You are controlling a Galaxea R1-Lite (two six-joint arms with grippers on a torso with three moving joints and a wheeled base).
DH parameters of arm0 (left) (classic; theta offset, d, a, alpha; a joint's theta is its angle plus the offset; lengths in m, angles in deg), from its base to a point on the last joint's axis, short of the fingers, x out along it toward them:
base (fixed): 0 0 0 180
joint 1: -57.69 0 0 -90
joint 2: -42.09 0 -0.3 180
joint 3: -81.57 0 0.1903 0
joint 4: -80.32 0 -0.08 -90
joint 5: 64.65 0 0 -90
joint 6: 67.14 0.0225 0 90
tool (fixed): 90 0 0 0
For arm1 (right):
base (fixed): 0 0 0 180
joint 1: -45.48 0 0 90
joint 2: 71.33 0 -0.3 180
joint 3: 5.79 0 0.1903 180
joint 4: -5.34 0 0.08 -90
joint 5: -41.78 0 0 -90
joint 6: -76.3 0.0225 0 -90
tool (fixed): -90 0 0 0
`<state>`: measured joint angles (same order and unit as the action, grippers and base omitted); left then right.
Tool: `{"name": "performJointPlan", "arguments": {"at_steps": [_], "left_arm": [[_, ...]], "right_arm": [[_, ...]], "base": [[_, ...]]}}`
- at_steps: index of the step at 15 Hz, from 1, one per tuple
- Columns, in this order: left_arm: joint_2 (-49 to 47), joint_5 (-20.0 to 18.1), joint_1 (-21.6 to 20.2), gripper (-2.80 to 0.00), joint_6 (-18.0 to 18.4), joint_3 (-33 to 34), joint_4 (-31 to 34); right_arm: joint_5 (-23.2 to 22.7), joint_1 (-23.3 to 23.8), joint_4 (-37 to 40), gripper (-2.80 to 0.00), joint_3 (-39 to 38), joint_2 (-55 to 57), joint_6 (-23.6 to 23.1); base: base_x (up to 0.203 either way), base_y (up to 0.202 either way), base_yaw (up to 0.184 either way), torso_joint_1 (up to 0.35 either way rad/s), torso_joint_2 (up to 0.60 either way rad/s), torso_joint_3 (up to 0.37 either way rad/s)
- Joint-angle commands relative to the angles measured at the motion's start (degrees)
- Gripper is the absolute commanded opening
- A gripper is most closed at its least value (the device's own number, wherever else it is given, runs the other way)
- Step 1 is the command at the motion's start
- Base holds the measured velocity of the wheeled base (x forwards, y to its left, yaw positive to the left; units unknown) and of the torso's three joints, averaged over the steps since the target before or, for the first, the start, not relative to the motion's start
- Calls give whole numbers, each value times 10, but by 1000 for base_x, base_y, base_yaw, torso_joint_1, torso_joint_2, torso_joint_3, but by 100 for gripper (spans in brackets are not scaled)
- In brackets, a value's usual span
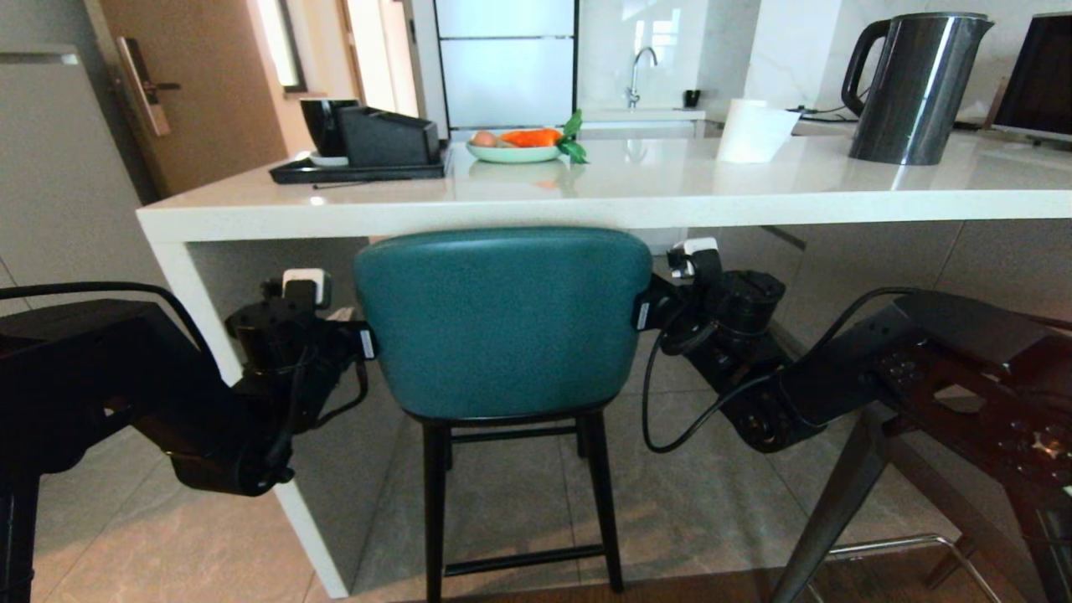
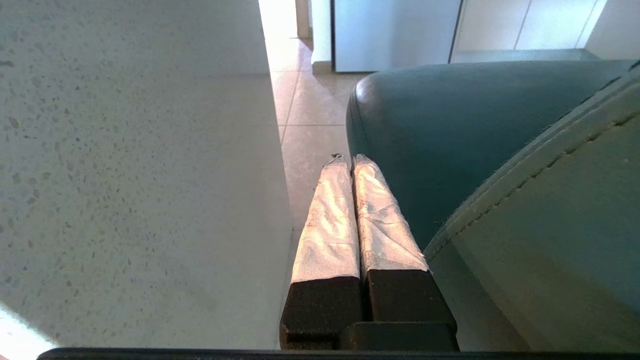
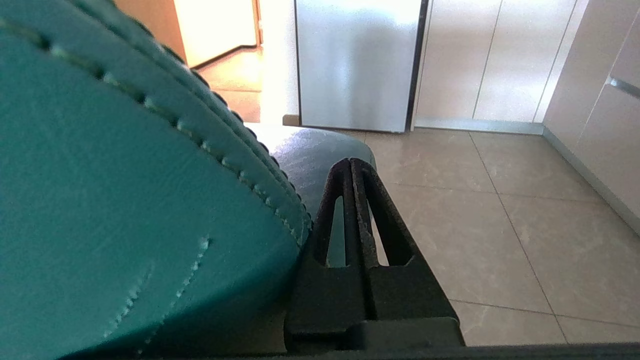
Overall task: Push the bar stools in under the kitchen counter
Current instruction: Push the blue chair back under the dining table, then push the gray chair back under the dining table
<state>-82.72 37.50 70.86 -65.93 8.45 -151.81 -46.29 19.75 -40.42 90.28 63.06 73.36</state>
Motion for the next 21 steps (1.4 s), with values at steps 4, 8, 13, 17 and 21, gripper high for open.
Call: {"name": "performJointPlan", "arguments": {"at_steps": [4,8,13,17,21], "left_arm": [[29,0,-17,-280,-1,53,-1],[122,-42,-43,-280,-36,189,-5],[281,-103,-104,-280,-71,361,-82],[441,-112,-65,-280,-73,429,-64],[675,-116,-32,-280,-73,448,108]], "right_arm": [[62,-15,-25,-280,-16,-8,4],[63,-14,-32,-280,-127,-97,47],[92,-22,-100,-280,-363,-232,67],[117,-21,-153,-280,-552,-406,81],[122,19,-149,-280,-688,-593,84]], "base": [[0,0,0,0,0,0],[0,0,0,0,0,0],[0,0,0,0,0,0],[0,0,0,0,0,0],[0,0,0,0,0,0]]}}
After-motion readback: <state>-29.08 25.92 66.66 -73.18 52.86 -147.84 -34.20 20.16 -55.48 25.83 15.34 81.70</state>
